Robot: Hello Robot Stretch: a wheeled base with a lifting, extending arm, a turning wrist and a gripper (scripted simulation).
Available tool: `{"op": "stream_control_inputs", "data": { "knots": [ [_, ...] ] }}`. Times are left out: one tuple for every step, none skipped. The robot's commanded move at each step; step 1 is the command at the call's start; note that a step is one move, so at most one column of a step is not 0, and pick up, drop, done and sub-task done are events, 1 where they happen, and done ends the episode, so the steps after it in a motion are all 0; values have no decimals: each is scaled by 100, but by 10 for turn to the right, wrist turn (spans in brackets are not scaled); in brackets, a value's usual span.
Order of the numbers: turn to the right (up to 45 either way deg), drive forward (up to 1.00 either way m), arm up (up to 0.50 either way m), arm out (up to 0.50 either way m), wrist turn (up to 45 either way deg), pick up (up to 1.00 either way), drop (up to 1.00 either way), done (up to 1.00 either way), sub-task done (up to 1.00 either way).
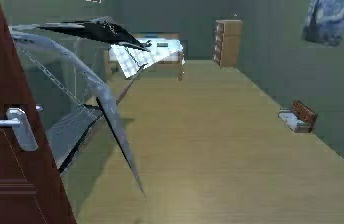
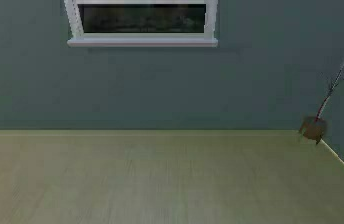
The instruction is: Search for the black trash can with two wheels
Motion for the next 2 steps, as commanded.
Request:
{"op": "stream_control_inputs", "data": {
  "knots": [
    [-450,0,0,0,0,0,0,0,0],
    [-450,0,0,0,0,0,0,0,0]
  ]
}}
